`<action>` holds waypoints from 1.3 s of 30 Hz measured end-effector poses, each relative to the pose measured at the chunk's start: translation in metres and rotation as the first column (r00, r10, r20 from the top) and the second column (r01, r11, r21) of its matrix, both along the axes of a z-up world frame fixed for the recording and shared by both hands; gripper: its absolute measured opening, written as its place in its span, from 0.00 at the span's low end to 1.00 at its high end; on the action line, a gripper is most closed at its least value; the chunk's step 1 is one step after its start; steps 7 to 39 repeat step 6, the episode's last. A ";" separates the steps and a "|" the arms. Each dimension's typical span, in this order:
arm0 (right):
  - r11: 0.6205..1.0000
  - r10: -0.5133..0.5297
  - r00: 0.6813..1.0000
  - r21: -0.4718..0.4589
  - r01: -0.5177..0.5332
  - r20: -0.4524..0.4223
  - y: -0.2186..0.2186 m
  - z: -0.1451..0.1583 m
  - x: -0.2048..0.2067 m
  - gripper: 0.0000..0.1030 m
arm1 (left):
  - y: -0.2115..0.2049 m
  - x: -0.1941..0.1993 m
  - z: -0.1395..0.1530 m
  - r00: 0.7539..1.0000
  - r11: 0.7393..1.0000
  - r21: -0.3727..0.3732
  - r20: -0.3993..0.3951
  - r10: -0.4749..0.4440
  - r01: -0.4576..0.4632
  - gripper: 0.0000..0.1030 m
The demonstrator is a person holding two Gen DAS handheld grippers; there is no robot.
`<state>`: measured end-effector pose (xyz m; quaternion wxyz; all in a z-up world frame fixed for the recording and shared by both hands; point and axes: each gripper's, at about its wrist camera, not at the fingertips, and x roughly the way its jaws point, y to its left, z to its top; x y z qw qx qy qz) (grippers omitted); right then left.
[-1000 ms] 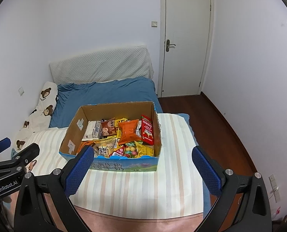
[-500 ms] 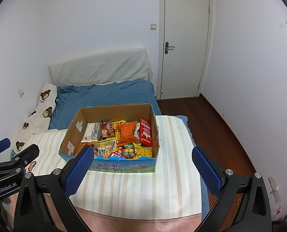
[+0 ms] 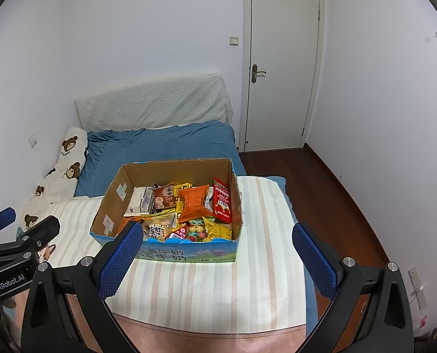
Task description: Organize snacks
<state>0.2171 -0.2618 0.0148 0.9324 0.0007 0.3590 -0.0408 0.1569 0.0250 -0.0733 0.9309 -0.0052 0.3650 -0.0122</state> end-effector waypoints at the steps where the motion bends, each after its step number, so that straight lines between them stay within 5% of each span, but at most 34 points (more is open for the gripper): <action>1: 1.000 0.000 1.000 0.000 0.000 0.002 0.000 0.001 -0.001 1.00 | 0.000 0.000 0.000 1.000 1.000 0.001 0.002 0.000 0.000 1.00; 39: 1.000 -0.001 1.000 -0.004 0.001 0.009 -0.001 0.004 -0.001 1.00 | 0.000 -0.001 0.002 1.000 1.000 -0.002 0.007 0.000 0.000 1.00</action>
